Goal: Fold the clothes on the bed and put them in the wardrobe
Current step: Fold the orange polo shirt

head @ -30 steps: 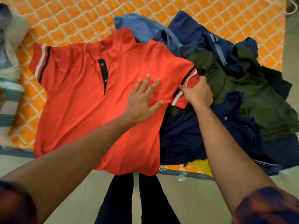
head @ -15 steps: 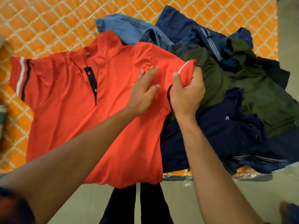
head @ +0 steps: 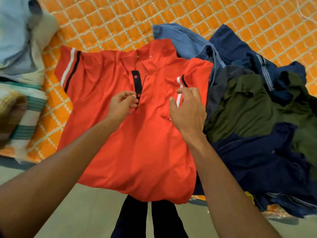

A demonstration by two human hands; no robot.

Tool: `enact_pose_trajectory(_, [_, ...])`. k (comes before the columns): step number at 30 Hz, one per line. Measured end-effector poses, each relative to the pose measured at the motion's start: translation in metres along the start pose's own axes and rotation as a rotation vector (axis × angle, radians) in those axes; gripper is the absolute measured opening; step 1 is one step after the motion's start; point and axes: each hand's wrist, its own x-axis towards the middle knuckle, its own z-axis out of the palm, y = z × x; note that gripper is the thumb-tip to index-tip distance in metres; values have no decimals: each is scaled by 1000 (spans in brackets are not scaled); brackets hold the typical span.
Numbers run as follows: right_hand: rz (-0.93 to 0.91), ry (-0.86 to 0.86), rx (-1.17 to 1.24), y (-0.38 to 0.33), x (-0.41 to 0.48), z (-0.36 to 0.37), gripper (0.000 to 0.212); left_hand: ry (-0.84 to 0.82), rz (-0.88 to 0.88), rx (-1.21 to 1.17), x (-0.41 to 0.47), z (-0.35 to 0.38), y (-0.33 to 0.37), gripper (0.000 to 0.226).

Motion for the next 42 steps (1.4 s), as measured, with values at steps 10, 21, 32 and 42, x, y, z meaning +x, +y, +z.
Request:
enact_pose_trajectory(10, [-539, -547, -20, -132, 85, 142, 61, 570, 206, 492, 33, -140, -26, 54])
enact_pose_trajectory(21, [-391, -754, -91, -263, 148, 214, 51, 745, 94, 121, 73, -159, -15, 89])
enact_pose_trajectory(32, [-691, -880, 306, -272, 142, 161, 18, 713, 705, 408, 52, -179, -4, 45])
enact_pose_trajectory(42, [-843, -520, -555, -154, 139, 123, 28, 512, 503, 745, 18, -140, -60, 56])
